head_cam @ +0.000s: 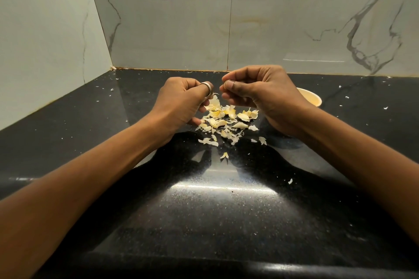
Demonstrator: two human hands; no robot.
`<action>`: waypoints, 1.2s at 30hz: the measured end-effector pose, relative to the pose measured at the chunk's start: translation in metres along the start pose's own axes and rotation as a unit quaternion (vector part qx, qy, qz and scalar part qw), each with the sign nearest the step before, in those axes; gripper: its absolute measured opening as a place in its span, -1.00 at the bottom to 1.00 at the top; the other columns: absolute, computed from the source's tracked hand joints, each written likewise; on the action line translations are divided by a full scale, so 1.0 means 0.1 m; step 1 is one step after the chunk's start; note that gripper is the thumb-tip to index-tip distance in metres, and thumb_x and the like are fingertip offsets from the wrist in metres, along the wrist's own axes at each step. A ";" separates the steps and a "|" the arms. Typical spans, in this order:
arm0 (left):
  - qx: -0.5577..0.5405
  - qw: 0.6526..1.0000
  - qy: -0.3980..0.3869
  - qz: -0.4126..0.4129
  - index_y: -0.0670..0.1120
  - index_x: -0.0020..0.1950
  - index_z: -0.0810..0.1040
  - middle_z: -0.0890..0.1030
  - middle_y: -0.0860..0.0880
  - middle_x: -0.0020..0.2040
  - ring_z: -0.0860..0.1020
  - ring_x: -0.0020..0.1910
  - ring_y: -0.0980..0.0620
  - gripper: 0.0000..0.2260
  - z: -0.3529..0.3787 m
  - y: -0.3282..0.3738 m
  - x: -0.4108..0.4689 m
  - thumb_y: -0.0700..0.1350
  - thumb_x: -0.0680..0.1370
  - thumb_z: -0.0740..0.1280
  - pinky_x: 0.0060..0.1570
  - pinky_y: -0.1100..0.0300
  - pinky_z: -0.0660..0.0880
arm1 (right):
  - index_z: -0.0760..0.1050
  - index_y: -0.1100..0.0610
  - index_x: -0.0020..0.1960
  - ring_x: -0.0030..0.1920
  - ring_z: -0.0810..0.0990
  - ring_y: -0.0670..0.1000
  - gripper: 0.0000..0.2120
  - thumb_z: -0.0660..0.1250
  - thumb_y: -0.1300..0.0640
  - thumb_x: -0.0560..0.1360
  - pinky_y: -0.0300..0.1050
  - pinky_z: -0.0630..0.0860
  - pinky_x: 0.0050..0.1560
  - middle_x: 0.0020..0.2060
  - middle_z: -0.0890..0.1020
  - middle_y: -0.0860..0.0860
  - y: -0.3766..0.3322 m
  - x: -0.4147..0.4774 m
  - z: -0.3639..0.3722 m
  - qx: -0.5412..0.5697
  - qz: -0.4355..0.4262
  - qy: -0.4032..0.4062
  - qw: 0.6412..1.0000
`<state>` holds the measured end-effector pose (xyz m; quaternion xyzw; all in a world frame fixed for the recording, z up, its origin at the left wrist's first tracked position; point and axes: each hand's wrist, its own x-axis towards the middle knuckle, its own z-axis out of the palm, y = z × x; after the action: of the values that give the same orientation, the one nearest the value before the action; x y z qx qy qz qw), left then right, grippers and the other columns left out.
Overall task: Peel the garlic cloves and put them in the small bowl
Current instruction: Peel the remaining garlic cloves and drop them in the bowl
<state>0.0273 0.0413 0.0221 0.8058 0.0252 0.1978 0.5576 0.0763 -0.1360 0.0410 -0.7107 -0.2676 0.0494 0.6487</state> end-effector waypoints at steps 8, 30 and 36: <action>0.039 0.999 0.006 0.035 0.00 -0.05 0.68 0.68 0.01 -0.18 0.58 -0.29 0.18 -0.97 -0.01 -0.05 0.02 -0.12 0.53 0.45 -0.46 0.31 0.46 | 0.64 0.22 0.03 -0.14 0.72 -0.03 -0.92 0.39 0.28 0.56 -0.21 0.63 -0.17 -0.06 0.73 0.18 0.00 -0.01 0.01 -0.019 0.010 0.006 1.000; 0.214 0.927 0.080 0.297 -0.05 -0.09 0.71 0.64 0.08 -0.30 0.59 -0.32 0.10 -0.93 0.05 -0.09 -0.03 -0.09 0.51 0.44 -0.29 0.30 0.49 | 0.63 0.32 -0.04 -0.26 0.66 0.00 -0.95 0.41 0.33 0.53 -0.23 0.62 -0.19 -0.23 0.70 0.16 0.10 0.01 0.08 0.004 -0.015 0.010 1.000; 0.223 0.920 0.081 0.311 -0.05 -0.13 0.69 0.63 0.05 -0.31 0.57 -0.34 0.09 -0.91 0.04 -0.11 -0.02 -0.07 0.48 0.41 -0.29 0.19 0.51 | 0.63 0.32 -0.04 -0.26 0.67 -0.02 -0.95 0.40 0.34 0.54 -0.23 0.61 -0.18 -0.25 0.70 0.13 0.11 0.01 0.10 0.021 0.000 0.002 1.000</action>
<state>0.0291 0.0414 0.0109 0.8577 -0.1380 0.4156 0.2694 0.0766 -0.1262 0.0295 -0.6972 -0.2654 0.0533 0.6638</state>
